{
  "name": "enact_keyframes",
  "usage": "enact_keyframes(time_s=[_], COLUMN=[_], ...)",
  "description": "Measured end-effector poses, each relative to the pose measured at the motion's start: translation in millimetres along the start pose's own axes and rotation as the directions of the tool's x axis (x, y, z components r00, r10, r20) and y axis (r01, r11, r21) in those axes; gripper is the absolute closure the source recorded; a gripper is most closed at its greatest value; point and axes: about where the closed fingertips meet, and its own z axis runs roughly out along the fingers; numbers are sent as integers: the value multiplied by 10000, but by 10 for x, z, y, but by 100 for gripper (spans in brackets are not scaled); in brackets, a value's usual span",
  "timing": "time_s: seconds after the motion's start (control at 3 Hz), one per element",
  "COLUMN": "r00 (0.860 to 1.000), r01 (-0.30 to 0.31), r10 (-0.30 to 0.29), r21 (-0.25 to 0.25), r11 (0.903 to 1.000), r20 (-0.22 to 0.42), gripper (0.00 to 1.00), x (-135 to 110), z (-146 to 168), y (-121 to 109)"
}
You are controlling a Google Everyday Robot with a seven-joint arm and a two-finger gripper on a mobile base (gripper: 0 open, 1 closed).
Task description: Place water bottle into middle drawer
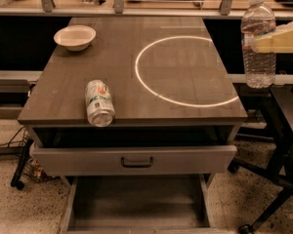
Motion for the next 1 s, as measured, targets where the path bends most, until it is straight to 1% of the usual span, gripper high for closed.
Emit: enact_keyframes(time_s=[0.33, 0.67, 1.0], r00=[10000, 9992, 9973], r01=[19, 270, 311], r10=[-19, -298, -482], r21=[-67, -1030, -2735], r11=[10000, 9943, 9614], r20=[-18, -260, -559], gripper=[100, 100, 100], x=[11, 174, 724], z=[-2, -54, -375], y=[14, 202, 564])
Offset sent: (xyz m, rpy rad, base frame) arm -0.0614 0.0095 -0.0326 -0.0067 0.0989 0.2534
